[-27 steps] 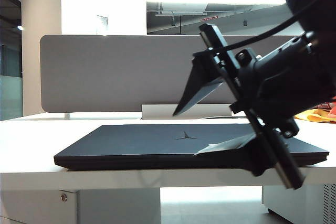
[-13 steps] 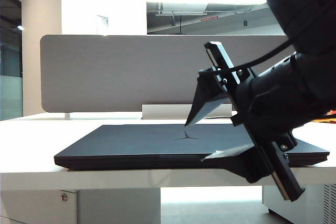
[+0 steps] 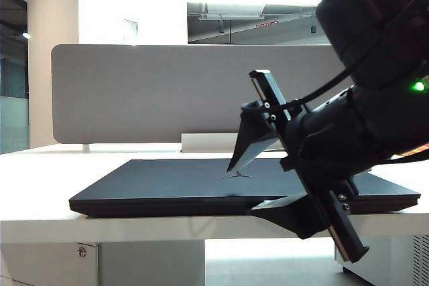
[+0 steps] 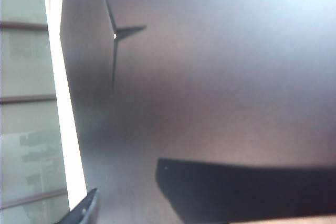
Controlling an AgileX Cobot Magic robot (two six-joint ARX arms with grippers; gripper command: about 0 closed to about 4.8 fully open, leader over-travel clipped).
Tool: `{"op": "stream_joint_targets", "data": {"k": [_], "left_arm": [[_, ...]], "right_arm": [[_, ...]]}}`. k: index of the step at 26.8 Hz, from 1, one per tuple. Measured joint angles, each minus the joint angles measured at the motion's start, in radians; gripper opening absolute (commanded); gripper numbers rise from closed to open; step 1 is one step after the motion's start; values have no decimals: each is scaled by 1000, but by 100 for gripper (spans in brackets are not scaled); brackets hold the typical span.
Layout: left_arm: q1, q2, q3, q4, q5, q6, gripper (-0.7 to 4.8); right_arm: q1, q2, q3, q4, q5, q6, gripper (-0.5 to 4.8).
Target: Open the lid of the laptop and use the keypad to enter the password "123".
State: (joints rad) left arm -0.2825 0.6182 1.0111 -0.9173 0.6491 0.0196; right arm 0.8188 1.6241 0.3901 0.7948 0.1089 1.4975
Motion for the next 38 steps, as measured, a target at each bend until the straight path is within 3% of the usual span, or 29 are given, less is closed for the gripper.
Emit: {"op": "stream_joint_targets", "data": {"k": [2, 10, 16, 24, 30, 38], "left_arm": [[0, 2, 0, 0, -4, 3, -6], [0, 10, 0, -9, -29, 11, -6], [0, 9, 0, -31, -31, 15, -6], [0, 9, 0, -31, -31, 17, -6], [0, 8, 0, -45, -31, 18, -6], [0, 8, 0, -49, -31, 18, -6]], "right_arm": [[1, 5, 0, 0, -8, 0, 76], [8, 9, -7, 84, -52, -85, 11], [-7, -49, -8, 90, -68, -181, 8], [-95, -121, 36, 89, -164, -285, 8], [-159, -129, 241, 27, -220, -383, 8], [-324, -127, 521, -248, -279, -485, 8]]}}
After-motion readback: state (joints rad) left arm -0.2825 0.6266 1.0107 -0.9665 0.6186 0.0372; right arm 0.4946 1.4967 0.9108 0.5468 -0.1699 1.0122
